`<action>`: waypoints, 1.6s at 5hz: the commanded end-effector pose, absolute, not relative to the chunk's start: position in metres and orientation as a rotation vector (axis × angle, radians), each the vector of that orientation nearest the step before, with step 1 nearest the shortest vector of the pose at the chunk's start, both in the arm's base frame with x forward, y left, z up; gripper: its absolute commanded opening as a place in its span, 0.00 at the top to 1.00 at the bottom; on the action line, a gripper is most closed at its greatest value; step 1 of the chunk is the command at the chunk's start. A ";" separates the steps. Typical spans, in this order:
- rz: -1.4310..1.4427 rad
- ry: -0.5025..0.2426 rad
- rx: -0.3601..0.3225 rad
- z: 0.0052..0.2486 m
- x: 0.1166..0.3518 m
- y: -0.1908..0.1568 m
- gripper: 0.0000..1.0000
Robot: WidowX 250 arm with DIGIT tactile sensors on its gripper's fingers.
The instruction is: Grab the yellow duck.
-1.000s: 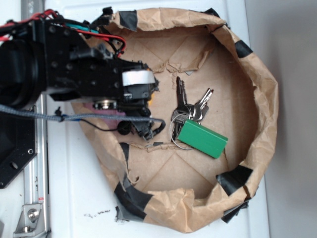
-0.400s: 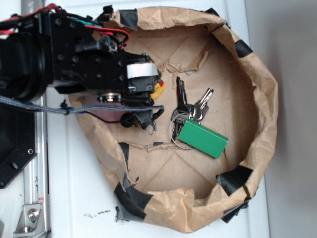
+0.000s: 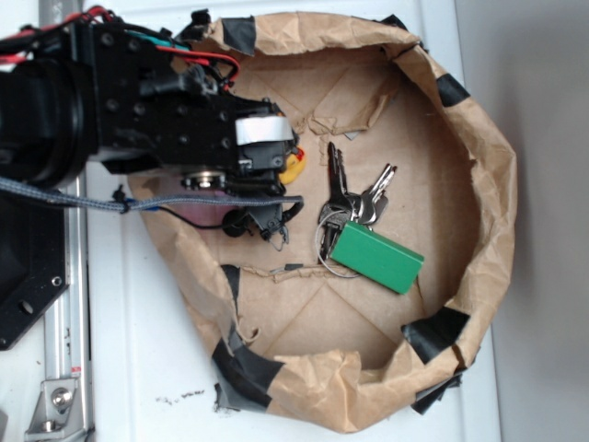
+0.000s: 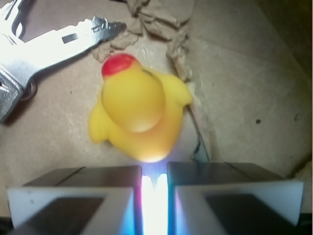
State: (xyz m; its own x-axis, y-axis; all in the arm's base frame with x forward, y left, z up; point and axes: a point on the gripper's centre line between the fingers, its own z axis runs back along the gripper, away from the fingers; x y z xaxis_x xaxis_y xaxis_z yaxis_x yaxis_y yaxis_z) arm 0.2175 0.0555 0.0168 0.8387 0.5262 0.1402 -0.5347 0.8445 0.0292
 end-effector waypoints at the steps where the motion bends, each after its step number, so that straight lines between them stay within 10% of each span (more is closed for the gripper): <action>1: 0.564 -0.244 0.025 0.061 0.225 0.065 0.00; 8: 0.456 -0.247 0.007 0.049 0.248 0.042 0.00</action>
State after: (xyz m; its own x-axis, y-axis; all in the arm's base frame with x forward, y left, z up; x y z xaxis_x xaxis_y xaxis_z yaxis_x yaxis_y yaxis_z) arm 0.2447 0.0384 0.0374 0.8728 0.4479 0.1940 -0.4504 0.8922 -0.0335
